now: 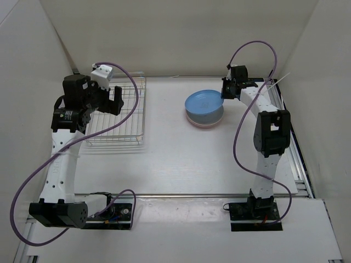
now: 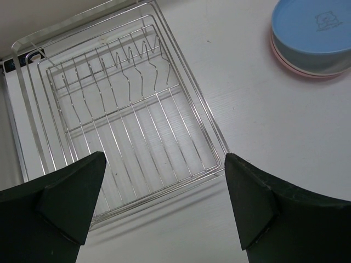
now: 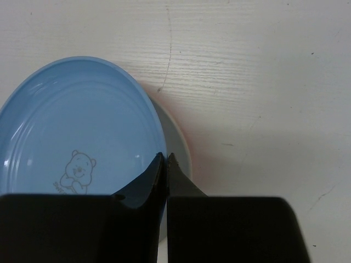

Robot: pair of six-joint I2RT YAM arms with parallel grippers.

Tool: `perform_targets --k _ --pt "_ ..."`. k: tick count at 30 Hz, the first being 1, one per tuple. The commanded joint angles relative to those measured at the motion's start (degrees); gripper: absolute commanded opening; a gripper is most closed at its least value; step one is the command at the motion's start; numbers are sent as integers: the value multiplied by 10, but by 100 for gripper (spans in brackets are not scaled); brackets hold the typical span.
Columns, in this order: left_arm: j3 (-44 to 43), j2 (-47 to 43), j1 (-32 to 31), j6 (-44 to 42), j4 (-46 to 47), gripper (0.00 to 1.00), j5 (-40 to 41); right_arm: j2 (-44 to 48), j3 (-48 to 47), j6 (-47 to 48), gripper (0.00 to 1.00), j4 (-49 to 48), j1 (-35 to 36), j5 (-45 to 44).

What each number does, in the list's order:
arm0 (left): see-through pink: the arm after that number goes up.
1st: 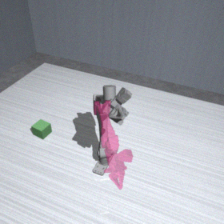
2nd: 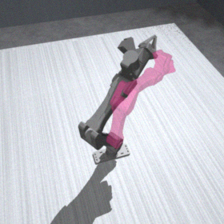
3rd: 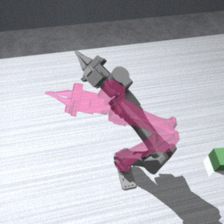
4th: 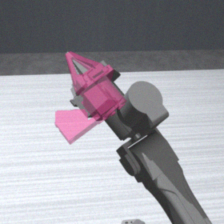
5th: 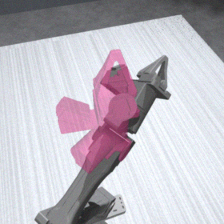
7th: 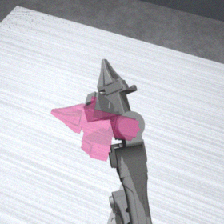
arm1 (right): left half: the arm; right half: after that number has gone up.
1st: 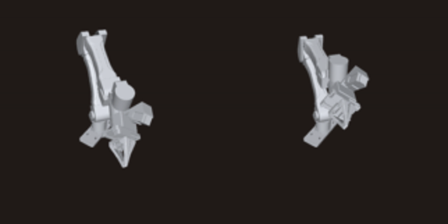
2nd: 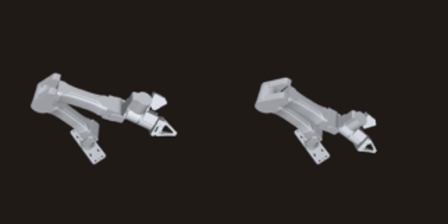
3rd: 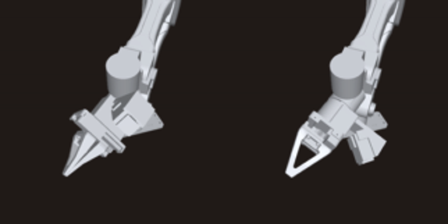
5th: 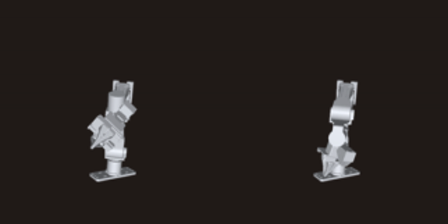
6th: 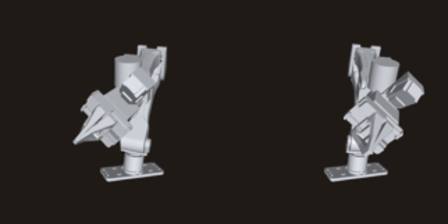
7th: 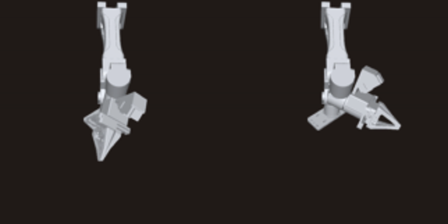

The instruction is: Unload the plates from the dish rack

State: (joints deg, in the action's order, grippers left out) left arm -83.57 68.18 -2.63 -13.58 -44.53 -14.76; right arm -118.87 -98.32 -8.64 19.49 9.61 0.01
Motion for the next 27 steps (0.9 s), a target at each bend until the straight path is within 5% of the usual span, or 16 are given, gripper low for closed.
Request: perform_targets --k 1,17,23,25,26,27 --pt "-3 -12 3 1 -1 100 -33 2 -28 -12 0 -30 -1 6" --pt "13 -29 19 -16 -19 100 -96 -27 -39 1 4 -13 -1 12" --pt "13 -29 19 -27 -29 100 -113 -37 -55 6 12 -1 -1 23" --pt "13 -29 19 -27 -29 100 -113 -37 -55 12 21 5 -1 23" --pt "13 -29 19 -27 -29 100 -113 -37 -55 12 33 5 -1 23" --pt "13 -29 19 -27 -29 100 -113 -37 -55 12 34 5 -1 23"
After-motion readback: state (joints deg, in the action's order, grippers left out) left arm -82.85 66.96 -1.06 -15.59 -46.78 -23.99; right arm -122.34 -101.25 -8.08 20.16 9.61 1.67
